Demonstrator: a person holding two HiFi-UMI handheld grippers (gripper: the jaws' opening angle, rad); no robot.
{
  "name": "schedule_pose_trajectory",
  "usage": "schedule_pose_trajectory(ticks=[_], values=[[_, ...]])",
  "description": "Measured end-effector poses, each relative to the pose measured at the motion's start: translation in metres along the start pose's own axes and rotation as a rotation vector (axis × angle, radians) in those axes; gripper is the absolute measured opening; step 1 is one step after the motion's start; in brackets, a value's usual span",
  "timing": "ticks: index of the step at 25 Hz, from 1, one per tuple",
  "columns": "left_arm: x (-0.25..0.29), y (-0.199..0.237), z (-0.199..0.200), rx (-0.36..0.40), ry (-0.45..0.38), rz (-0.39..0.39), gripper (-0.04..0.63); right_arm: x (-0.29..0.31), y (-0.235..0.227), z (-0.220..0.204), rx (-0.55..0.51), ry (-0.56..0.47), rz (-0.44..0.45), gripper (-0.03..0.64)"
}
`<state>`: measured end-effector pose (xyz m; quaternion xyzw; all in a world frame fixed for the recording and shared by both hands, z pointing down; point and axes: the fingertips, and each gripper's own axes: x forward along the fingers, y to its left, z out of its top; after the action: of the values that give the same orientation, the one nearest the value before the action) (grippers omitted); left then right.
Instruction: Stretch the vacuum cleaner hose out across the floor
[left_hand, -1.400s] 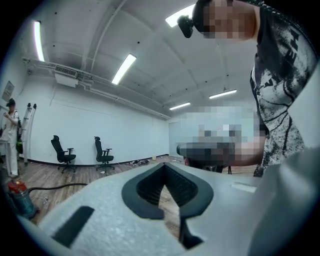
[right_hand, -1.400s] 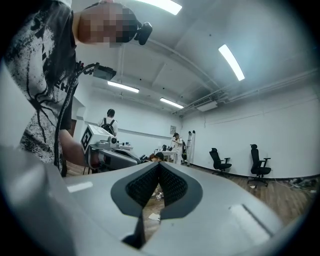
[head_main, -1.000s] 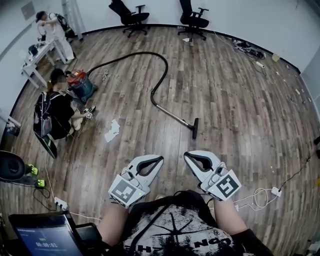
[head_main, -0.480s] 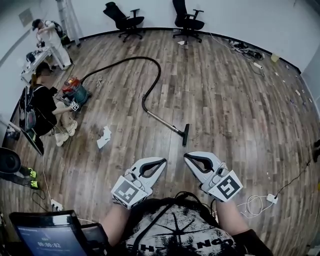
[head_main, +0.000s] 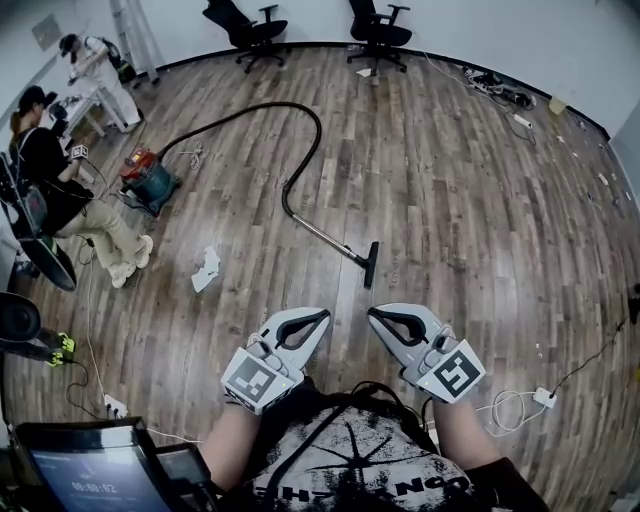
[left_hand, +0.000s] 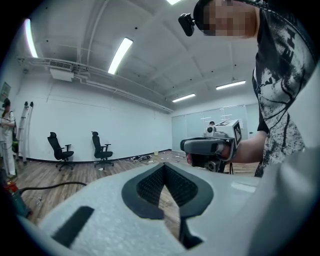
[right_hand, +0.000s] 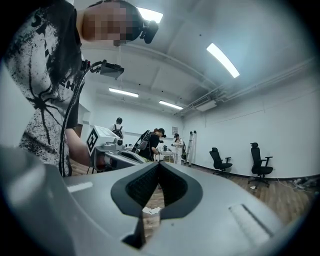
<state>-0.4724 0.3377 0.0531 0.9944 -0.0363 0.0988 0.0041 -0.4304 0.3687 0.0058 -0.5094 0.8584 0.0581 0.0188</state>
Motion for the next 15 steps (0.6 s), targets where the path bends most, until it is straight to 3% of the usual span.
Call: schedule_pose_trajectory(ticks=[4,8,15], values=[[0.011,0.038,0.002,-0.003,-0.018,-0.015,0.000,0.029,-0.022,-0.008,-0.013,0.013,-0.013,0.008],[0.028,0.083,-0.001,-0.024,-0.044,-0.080,0.000,0.069,-0.054,-0.012,-0.026,0.026,-0.047,0.008],[0.048,0.165,0.021,0.066,-0.086,-0.187,0.000,0.143,-0.107,-0.012,-0.038,0.026,-0.139,0.008]])
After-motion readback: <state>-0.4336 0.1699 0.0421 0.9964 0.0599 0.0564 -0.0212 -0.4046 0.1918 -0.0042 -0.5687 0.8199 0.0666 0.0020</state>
